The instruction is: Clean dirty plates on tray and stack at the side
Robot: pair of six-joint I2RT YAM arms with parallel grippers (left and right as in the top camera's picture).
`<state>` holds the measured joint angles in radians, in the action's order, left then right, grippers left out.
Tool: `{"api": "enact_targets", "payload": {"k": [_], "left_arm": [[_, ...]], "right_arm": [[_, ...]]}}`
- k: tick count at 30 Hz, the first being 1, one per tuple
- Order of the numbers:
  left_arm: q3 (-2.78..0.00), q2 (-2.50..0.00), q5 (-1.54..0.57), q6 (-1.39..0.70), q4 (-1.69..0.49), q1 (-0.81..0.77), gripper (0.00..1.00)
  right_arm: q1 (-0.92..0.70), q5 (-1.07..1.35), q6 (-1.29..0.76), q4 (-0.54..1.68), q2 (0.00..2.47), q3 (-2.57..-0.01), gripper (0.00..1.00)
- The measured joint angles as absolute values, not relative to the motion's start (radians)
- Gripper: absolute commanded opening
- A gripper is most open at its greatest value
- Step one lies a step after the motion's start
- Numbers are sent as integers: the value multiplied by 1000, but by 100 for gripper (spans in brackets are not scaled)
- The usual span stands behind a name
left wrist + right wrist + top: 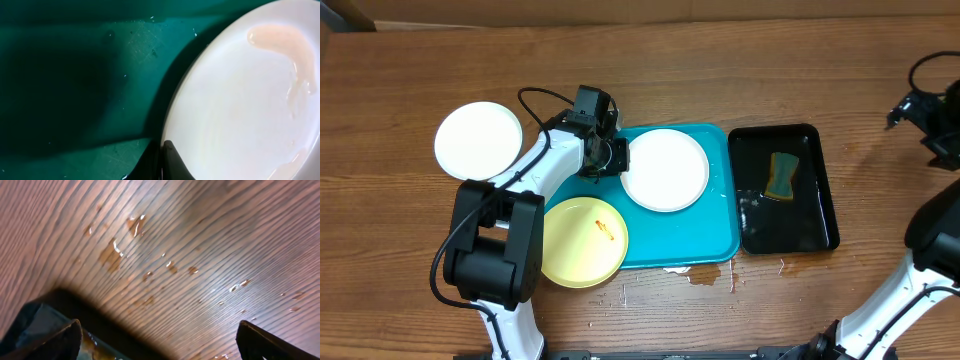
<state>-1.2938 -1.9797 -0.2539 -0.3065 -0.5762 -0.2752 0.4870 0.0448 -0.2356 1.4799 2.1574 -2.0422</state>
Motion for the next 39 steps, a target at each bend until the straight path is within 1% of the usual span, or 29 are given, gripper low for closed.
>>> {"api": "enact_targets", "payload": {"k": [5, 9, 11, 15, 17, 18, 23, 25, 27, 29, 32, 39], "left_arm": [[-1319, -1980, -254, -308, -605, -275, 4], [-1377, -1980, -254, -308, -674, -275, 9], [-1396, -1980, -253, -309, -677, -275, 16], [-1403, -1980, -250, -314, -691, -275, 22], [-1403, -1980, -235, -314, -703, -276, 36], [-1403, -1980, -224, -312, -705, -276, 38], [-1397, -1980, -183, -318, -705, -291, 39], [-1393, -1980, -175, -318, -702, -303, 36], [-1382, -1980, -170, -321, -693, -318, 31], [-1369, -1980, -162, -329, -691, -334, 30], [-1346, -1980, -120, -352, -682, -362, 36], [-1330, -1983, -47, -398, -672, -387, 34]], "right_arm": [[519, 45, -236, 1431, 2157, -2042, 100], [528, 45, -235, 1401, 2157, -2042, 100], [528, 45, -236, 1388, 2157, -2042, 100], [528, 45, -235, 1368, 2157, -2042, 100], [528, 45, -236, 1363, 2157, -2042, 100], [528, 45, -236, 1362, 2157, -2042, 100], [528, 45, -236, 1362, 2157, -2042, 100], [528, 45, -236, 1362, 2157, -2042, 100], [528, 45, -236, 1362, 2157, -2042, 100], [528, 45, -236, 1362, 2157, -2042, 100], [528, 46, -236, 1362, 2157, -2042, 100], [528, 45, -236, 1362, 2157, -2042, 100]]}}
